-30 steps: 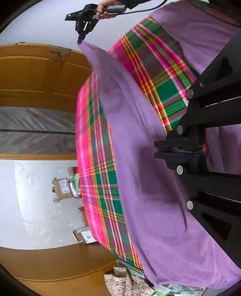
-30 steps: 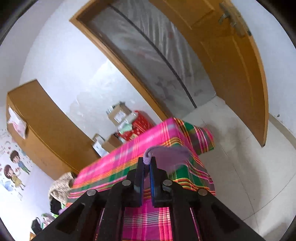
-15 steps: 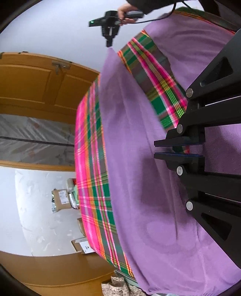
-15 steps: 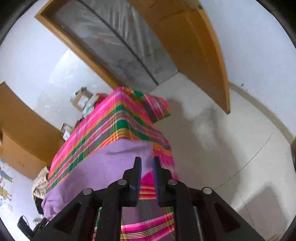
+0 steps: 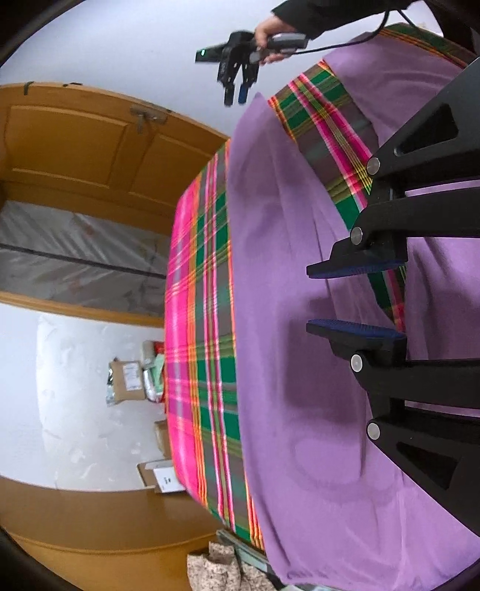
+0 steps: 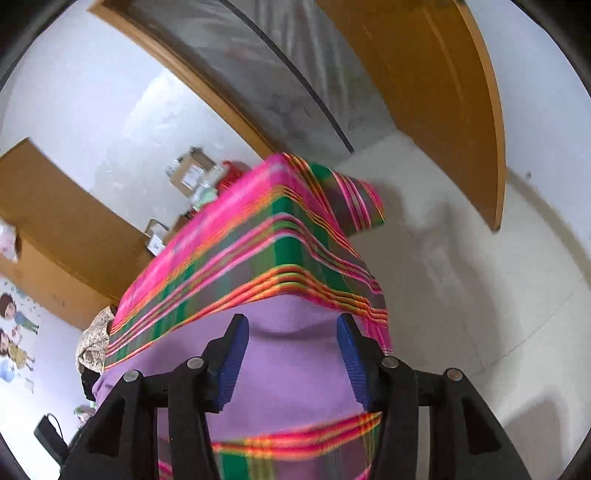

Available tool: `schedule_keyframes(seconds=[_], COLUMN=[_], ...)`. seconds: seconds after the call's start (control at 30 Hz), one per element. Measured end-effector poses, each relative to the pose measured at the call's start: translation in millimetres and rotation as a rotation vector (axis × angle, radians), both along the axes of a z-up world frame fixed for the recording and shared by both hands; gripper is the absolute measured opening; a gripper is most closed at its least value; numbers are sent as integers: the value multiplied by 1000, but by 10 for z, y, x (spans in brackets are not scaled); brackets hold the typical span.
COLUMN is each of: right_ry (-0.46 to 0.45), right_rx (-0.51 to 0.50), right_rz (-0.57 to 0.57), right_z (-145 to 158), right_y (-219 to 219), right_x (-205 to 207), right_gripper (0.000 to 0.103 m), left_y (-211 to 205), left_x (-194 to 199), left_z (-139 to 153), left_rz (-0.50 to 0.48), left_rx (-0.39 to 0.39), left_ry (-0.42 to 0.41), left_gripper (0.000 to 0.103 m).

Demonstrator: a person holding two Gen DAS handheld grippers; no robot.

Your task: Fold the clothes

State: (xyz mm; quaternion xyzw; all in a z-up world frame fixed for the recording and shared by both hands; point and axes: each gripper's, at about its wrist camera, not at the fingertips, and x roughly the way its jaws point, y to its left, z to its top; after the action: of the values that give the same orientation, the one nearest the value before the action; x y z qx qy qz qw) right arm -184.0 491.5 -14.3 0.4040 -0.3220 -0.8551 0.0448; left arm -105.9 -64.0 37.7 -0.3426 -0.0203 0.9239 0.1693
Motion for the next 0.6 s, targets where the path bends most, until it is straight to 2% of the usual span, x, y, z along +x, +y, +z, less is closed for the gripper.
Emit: schedule_keyframes(seconds=[0.17, 0.27, 0.37, 0.43, 0.53, 0.6], right_ry=[-60, -98, -78, -63, -24, 17], right_rx=[-158, -231, -189, -160, -116, -97], right_rz=[64, 111, 137, 140, 107, 86], right_z=[-357, -512, -461, -414, -279, -155], right_y=[119, 67, -28, -55, -17, 32], right_x=[-302, -408, -406, -393, -346, -302], right_gripper=[58, 59, 32, 29, 8, 5], left_y=[195, 234, 254, 246, 235, 235], left_x=[-130, -160, -209, -226, -229, -229], left_z=[-129, -191, -248, -273, -283, -289], left_rz=[-41, -50, -50, -44, -37, -37], left_rx=[-16, -20, -19, -19, -19, -19], left_ry=[-43, -61, -80, -87, -90, -92], left_gripper=[23, 23, 23, 23, 23, 23])
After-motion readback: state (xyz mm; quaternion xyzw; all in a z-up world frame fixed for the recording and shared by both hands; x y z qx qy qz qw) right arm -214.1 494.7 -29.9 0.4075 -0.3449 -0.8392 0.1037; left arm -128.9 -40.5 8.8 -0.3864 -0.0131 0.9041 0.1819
